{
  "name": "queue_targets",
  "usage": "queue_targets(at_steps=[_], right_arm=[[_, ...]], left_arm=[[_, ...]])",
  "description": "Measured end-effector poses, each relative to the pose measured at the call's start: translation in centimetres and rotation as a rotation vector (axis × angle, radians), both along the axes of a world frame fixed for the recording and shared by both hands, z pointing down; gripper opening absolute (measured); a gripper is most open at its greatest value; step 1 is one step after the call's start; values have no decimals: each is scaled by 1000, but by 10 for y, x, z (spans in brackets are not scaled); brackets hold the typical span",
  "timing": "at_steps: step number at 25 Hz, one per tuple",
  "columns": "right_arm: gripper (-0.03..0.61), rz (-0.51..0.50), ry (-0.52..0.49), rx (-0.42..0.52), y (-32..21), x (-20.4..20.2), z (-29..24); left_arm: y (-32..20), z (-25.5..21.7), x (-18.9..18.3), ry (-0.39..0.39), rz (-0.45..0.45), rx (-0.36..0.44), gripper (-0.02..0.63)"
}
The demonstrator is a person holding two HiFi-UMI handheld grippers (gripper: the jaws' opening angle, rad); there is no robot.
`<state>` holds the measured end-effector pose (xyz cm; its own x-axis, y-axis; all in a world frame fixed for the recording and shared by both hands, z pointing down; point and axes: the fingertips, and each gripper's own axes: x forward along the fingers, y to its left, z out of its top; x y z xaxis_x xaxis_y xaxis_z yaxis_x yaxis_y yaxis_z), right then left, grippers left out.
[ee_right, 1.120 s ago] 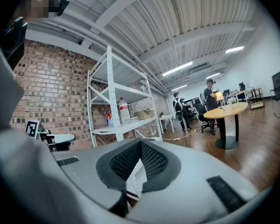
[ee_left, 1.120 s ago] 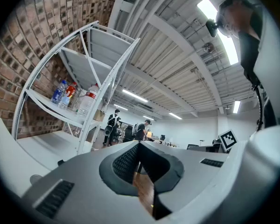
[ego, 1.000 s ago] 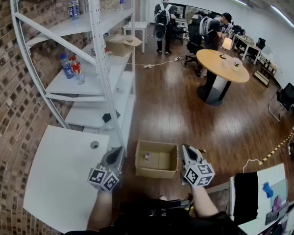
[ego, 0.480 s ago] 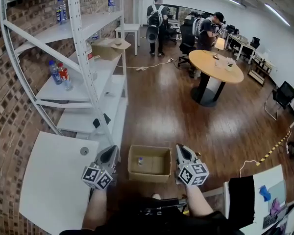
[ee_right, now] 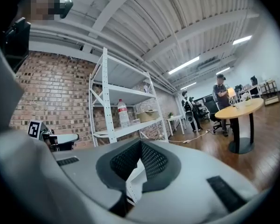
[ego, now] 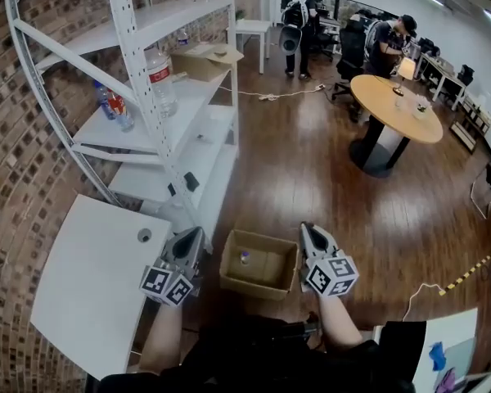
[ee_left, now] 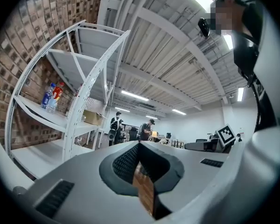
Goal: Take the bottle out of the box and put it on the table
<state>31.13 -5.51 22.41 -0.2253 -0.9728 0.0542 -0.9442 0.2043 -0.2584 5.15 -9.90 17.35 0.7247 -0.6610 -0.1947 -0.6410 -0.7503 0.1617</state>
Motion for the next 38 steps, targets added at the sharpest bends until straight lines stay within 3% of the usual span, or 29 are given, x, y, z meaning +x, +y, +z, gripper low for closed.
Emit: queue_targets(at_steps=[7, 15, 22, 26, 34, 36, 38], right_arm=[[5, -32, -15, -37, -37, -12, 18], [5, -88, 21, -135, -53, -74, 43], [5, -139, 30, -309, -62, -99, 126], [5, -141, 45, -364, -65, -97, 167], [6, -138, 55, -422, -90, -90, 301], [62, -162, 78, -421, -100, -91, 347], [64, -184, 102, -410, -115, -90, 396]], left_arm=[[-27, 8, -14, -19, -115, -9, 3], [-45, 46, -42, -78, -99, -143, 3], [-60, 130, -47, -138, -87, -305, 3], [-69, 175, -41, -169, -71, -369, 3], [-96, 303, -18, -224, -44, -403, 3], [-101, 350, -14, -231, -39, -409, 3], [-111, 400, -11, -233, -36, -412, 3]])
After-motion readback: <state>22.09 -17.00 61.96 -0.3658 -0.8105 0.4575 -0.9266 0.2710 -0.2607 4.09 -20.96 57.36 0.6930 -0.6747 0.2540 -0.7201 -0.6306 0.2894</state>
